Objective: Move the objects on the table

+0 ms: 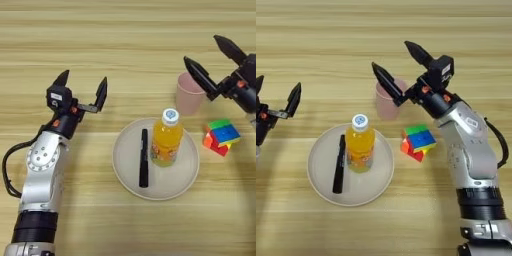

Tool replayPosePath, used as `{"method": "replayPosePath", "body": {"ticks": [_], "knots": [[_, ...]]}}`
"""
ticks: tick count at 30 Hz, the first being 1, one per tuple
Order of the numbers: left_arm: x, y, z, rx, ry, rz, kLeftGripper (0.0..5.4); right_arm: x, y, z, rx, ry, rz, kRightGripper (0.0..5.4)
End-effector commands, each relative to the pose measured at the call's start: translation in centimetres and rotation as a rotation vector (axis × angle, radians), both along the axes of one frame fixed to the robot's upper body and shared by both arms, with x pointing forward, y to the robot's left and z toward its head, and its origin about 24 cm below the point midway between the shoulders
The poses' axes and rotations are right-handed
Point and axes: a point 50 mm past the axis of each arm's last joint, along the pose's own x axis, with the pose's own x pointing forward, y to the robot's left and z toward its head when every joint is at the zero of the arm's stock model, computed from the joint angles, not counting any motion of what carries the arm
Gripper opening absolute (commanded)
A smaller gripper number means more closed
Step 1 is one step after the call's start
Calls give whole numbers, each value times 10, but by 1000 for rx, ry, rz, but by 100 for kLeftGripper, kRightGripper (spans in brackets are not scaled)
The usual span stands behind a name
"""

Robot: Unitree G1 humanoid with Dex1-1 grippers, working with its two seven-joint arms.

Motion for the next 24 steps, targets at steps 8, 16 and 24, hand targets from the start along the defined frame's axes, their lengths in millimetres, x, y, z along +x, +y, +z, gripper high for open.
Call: {"method": "replayPosePath", "body": {"ticks": [8, 16, 24], "knots": [[2, -1, 1, 14, -9, 3, 540, 20, -2, -26, -143, 175, -143, 538], [2, 0, 1, 15, -9, -1, 540, 24, -5, -41, -201, 256, -167, 538], [2, 2, 1, 16, -10, 0, 540, 13, -16, -50, -221, 286, -184, 538]]}}
